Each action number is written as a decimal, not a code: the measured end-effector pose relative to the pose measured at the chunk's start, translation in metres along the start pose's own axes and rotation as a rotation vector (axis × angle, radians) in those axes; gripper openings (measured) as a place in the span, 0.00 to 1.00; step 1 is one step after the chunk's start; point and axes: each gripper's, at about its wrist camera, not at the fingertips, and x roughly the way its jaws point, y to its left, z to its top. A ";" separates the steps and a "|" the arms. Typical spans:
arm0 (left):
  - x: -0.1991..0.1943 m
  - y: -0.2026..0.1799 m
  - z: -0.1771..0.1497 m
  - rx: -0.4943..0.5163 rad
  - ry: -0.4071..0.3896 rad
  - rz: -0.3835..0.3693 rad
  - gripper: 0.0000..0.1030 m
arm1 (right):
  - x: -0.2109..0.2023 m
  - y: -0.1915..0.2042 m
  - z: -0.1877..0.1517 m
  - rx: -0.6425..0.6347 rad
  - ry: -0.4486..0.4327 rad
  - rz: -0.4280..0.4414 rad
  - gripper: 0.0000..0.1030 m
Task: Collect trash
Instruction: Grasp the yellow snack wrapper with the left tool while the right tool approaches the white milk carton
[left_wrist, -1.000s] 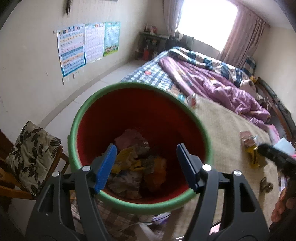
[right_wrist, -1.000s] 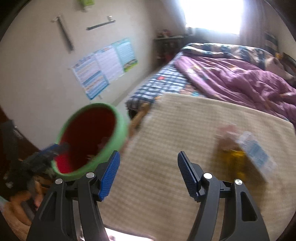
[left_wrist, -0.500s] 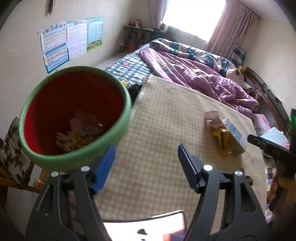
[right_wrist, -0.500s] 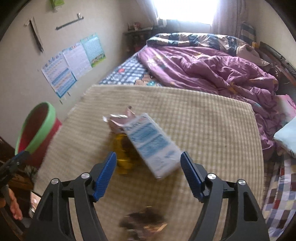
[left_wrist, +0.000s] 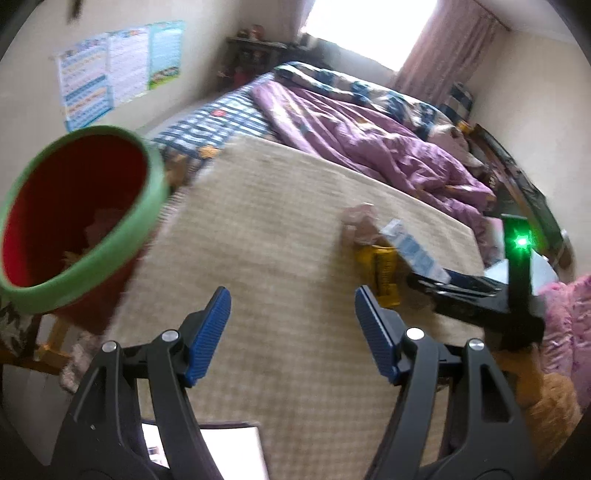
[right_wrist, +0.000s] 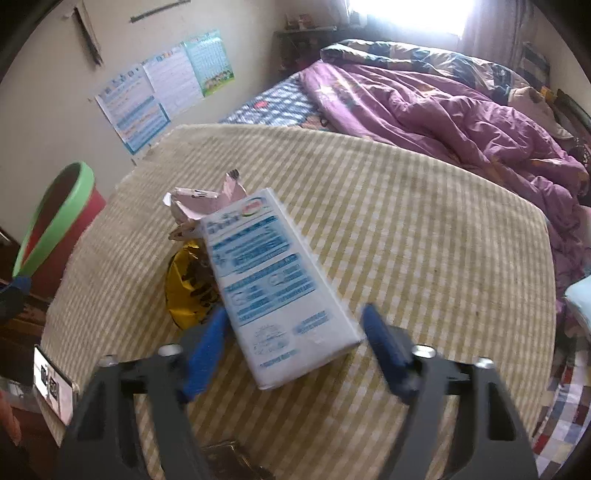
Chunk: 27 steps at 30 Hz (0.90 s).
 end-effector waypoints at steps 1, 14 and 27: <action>0.005 -0.007 0.001 0.015 0.002 -0.010 0.65 | -0.003 -0.003 -0.002 0.002 -0.011 -0.006 0.62; 0.111 -0.070 0.003 0.104 0.185 -0.088 0.42 | -0.037 -0.051 -0.040 0.183 -0.040 0.015 0.63; 0.065 -0.051 -0.002 0.099 0.111 -0.071 0.26 | -0.040 -0.044 -0.033 0.156 -0.037 -0.022 0.72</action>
